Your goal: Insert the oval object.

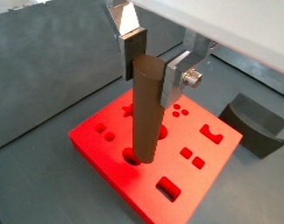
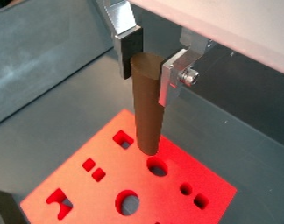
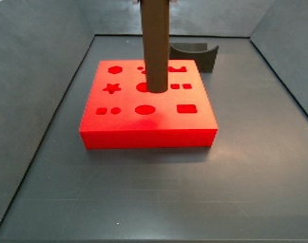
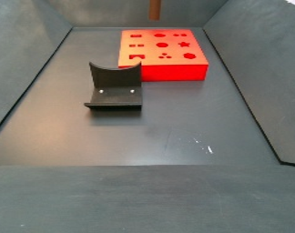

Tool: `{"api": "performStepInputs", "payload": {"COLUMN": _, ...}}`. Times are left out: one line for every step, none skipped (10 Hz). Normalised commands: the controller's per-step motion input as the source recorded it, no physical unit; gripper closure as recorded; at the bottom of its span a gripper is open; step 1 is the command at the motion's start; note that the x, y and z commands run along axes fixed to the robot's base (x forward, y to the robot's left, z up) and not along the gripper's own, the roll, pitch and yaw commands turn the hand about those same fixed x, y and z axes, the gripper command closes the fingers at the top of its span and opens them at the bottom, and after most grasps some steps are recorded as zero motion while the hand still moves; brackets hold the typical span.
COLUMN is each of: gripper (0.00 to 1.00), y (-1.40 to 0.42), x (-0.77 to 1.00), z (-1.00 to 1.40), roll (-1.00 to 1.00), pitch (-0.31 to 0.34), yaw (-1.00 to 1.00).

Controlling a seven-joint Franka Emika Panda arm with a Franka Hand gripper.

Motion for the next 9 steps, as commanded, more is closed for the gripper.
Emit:
{"api": "performStepInputs", "payload": {"gripper": 1.00, "y": 0.05, "x": 0.01, "z": -0.36, "roll": 0.00, "pitch": -0.039, "yaw": 0.00}}
{"api": "performStepInputs", "payload": {"gripper": 1.00, "y": 0.05, "x": 0.00, "z": -0.35, "roll": -0.03, "pitch": -0.074, "yaw": -0.22}}
{"api": "performStepInputs", "payload": {"gripper": 1.00, "y": 0.05, "x": 0.00, "z": -0.36, "roll": -0.04, "pitch": -0.070, "yaw": -0.23}}
{"api": "performStepInputs", "payload": {"gripper": 1.00, "y": 0.05, "x": 0.00, "z": -0.28, "roll": -0.04, "pitch": -0.040, "yaw": -0.18}}
{"api": "performStepInputs", "payload": {"gripper": 1.00, "y": 0.00, "x": 0.00, "z": -0.03, "roll": -0.02, "pitch": 0.000, "yaw": 0.00}}
{"api": "performStepInputs", "payload": {"gripper": 1.00, "y": 0.09, "x": 0.00, "z": -0.23, "roll": -0.06, "pitch": 0.069, "yaw": 0.00}}
{"api": "performStepInputs", "payload": {"gripper": 1.00, "y": 0.06, "x": 0.15, "z": -0.29, "roll": 0.00, "pitch": 0.307, "yaw": -0.16}}
{"api": "performStepInputs", "payload": {"gripper": 1.00, "y": 0.00, "x": 0.23, "z": -0.24, "roll": 0.00, "pitch": 0.356, "yaw": -0.23}}
{"api": "performStepInputs", "payload": {"gripper": 1.00, "y": 0.00, "x": 0.02, "z": -0.04, "roll": 0.00, "pitch": 0.133, "yaw": -0.14}}
